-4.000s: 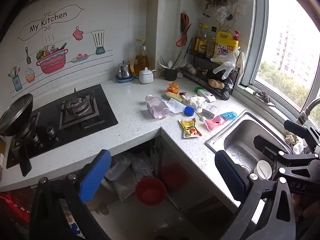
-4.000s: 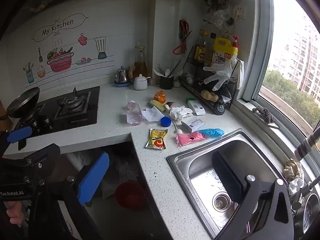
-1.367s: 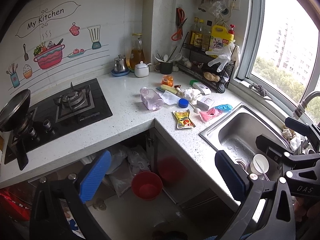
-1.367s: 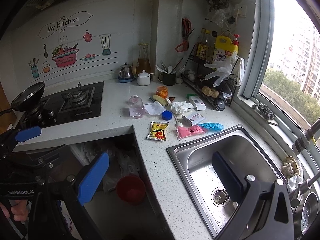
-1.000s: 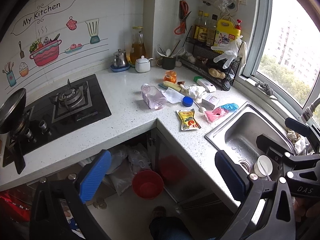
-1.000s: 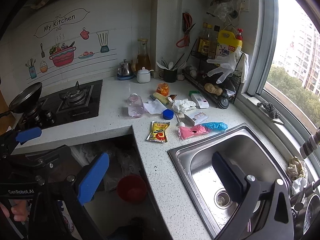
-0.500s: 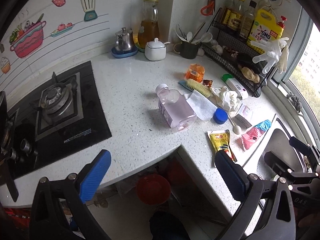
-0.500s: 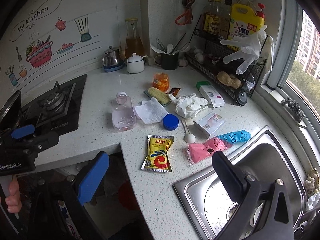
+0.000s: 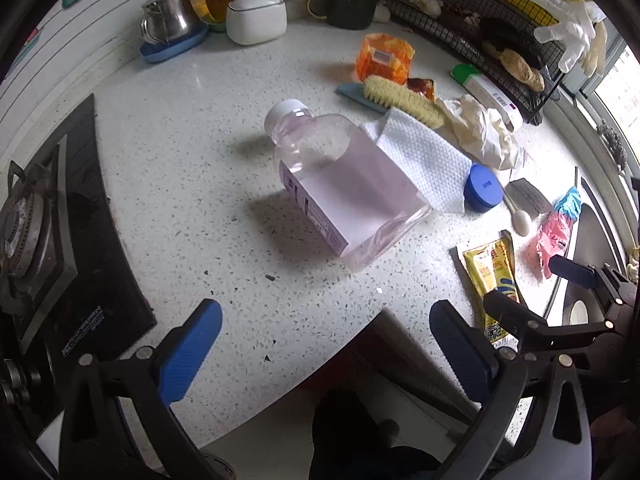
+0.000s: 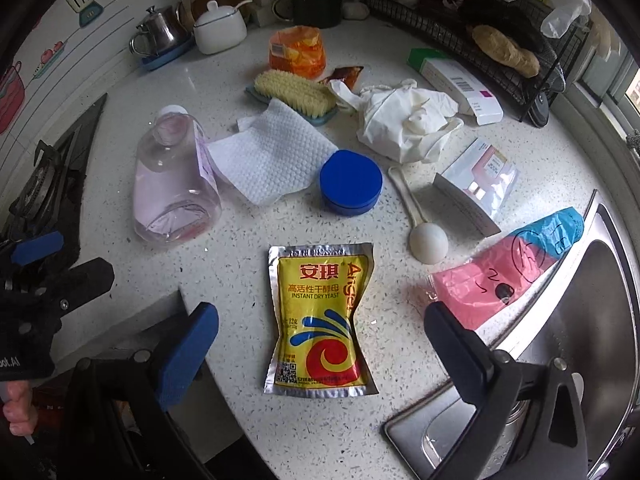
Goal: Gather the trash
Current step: 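Grasp the yellow yeast packet with the right tool while the left tool grasps the pink bottle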
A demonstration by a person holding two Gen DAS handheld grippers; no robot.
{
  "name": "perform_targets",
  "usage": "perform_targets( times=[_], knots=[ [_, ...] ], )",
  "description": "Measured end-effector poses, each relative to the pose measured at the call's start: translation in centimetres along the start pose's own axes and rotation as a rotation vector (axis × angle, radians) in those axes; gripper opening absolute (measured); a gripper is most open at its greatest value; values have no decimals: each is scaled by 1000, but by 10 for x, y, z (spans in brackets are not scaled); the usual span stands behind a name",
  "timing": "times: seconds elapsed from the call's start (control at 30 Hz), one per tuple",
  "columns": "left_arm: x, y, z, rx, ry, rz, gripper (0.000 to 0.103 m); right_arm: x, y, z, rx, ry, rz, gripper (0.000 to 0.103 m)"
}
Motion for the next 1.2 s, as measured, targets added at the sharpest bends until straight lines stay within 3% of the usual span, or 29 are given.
perform_targets(
  times=[0.17,0.33,0.43,0.57,0.63,0.83,1.0,1.2],
  knots=[
    [0,-10,8,-38,0,19,103,3,-11,12,-70,-17,-27,81],
    [-4,-11,14,-53,13,26,103,-1,-6,15,-75,26,-14,71],
    [-6,-7,14,-51,18,21,103,-8,0,15,-43,69,-2,49],
    [-5,-3,6,-44,38,33,103,-13,14,21,-54,58,-52,35],
    [-4,0,-2,-30,43,35,103,-8,15,22,-29,40,-57,33],
    [6,-5,-34,-10,54,42,103,4,48,-22,86,40,-27,33],
    [16,-28,-59,-11,50,33,103,23,51,-54,99,34,2,33],
    [11,-60,-77,-52,81,-17,103,32,32,-60,87,17,12,34]
  ],
)
Point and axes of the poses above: each gripper's, at about its wrist camera, not at the fingertips, and y roughly against the way its jaws point, x to its right, z to its underside, the point moved 8 cm from there along -y, roughly the way its jaws point, and after that the axes turned 13 degrees about x, right-handed, at the moved point
